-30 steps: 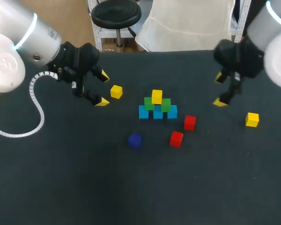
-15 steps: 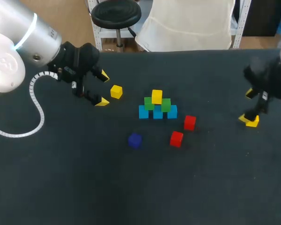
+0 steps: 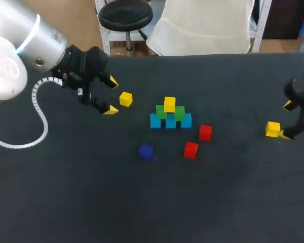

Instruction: Place the blue cubes, place green cubes on the blue cubes, place the yellow cubes on the green cubes, then place the red cubes on the yellow cubes, and place purple cube on the red cubes.

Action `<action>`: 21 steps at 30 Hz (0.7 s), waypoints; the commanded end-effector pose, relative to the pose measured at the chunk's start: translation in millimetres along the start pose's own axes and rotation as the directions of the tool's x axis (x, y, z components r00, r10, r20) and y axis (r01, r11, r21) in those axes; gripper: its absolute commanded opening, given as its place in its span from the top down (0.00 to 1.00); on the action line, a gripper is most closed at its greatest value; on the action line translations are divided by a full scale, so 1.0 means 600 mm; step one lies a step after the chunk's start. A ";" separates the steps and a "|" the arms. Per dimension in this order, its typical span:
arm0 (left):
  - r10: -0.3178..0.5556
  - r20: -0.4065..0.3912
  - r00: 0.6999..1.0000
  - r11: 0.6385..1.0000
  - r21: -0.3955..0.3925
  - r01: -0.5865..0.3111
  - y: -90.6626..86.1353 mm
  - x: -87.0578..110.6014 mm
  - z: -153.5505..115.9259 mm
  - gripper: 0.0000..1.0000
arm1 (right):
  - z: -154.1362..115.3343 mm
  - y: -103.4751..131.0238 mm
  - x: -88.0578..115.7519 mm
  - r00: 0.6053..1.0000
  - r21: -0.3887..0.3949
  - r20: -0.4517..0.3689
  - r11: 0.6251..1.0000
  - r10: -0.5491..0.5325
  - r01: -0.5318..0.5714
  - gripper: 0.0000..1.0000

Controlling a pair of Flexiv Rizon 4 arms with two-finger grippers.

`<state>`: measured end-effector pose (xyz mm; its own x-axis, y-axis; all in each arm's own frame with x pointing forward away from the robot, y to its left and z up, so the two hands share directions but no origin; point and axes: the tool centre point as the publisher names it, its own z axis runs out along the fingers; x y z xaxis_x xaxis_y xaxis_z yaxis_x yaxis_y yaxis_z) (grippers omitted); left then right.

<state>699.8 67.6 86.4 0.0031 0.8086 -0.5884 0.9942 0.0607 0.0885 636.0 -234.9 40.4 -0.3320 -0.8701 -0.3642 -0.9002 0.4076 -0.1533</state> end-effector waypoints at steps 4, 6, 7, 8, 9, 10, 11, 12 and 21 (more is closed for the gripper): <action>0.003 0.002 1.000 1.000 0.000 -0.003 0.001 0.002 0.000 0.00 | 0.030 -0.014 0.011 1.000 -0.066 0.015 0.998 0.000 0.001 0.00; 0.003 0.002 1.000 1.000 0.000 -0.003 0.001 0.002 0.000 0.00 | 0.036 -0.016 0.015 1.000 -0.075 0.015 0.997 0.001 0.001 0.00; 0.003 0.002 1.000 1.000 0.000 -0.003 0.001 0.002 0.000 0.00 | 0.041 -0.020 0.017 1.000 -0.083 0.015 0.997 -0.001 0.002 0.00; 0.003 0.002 1.000 1.000 0.000 -0.003 0.001 0.002 0.000 0.00 | 0.042 -0.021 0.018 1.000 -0.086 0.016 0.996 -0.003 0.004 0.00; 0.003 0.002 1.000 1.000 0.000 -0.003 0.001 0.002 0.000 0.00 | 0.046 -0.025 0.019 1.000 -0.091 0.015 0.996 -0.004 0.005 0.00; 0.003 0.002 1.000 1.000 0.000 -0.003 0.001 0.002 0.000 0.00 | 0.048 -0.027 0.020 1.000 -0.097 0.019 0.995 -0.010 0.012 0.00; 0.003 0.002 1.000 1.000 0.000 -0.003 0.001 0.002 0.000 0.00 | 0.050 -0.029 0.019 1.000 -0.099 0.019 0.995 -0.012 0.013 0.00; 0.003 0.002 1.000 1.000 0.000 -0.003 0.001 0.002 0.000 0.00 | 0.052 -0.031 0.019 1.000 -0.105 0.020 0.994 -0.014 0.016 0.00; 0.003 0.002 1.000 1.000 0.000 -0.003 0.001 0.002 0.000 0.00 | 0.070 -0.035 0.009 0.998 -0.136 0.033 0.989 -0.050 0.054 0.00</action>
<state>699.8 67.5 86.4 0.0031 0.8085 -0.5884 0.9942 0.0606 0.0885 657.9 -237.3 6.8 -0.2784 -0.8816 -0.3811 -0.9357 0.3384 -0.0995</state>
